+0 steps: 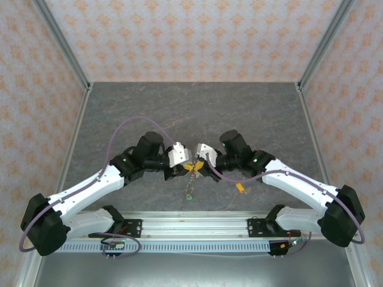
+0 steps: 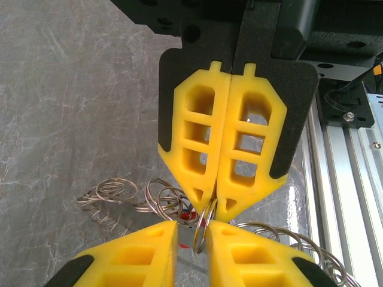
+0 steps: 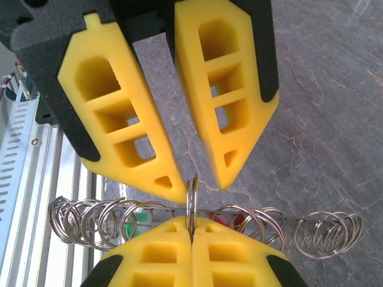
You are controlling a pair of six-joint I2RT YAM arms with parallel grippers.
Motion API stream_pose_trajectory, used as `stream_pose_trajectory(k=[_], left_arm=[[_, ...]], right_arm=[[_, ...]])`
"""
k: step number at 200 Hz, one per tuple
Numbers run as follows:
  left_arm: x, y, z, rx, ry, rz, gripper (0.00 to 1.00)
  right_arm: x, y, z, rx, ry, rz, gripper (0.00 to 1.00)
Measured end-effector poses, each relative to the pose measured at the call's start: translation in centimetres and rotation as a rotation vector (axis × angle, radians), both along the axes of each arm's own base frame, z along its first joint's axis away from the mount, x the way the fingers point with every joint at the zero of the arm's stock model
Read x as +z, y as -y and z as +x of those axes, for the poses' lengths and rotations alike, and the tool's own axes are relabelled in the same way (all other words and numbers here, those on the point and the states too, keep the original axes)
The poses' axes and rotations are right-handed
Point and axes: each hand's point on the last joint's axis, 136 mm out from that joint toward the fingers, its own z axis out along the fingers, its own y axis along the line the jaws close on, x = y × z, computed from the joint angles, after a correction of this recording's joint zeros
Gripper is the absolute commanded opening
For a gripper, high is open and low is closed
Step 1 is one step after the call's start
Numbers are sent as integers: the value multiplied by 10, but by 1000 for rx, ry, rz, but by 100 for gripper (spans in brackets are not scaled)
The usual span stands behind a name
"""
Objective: Put the keys on the keyring
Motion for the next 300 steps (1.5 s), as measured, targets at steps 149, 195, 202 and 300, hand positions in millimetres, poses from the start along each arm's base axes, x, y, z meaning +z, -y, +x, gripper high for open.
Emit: stream_pose_trajectory(k=[149, 195, 202, 300], left_arm=[[-7, 0, -2, -15, -17, 22, 0], [-7, 4, -4, -9, -38, -47, 0], [-7, 5, -5, -10, -43, -55, 0], [-1, 6, 0, 6, -34, -71, 16]], right_arm=[[1, 1, 3, -34, 27, 63, 10], [1, 4, 4, -55, -15, 174, 11], [1, 4, 4, -55, -19, 186, 10], [7, 8, 7, -60, -32, 216, 0]])
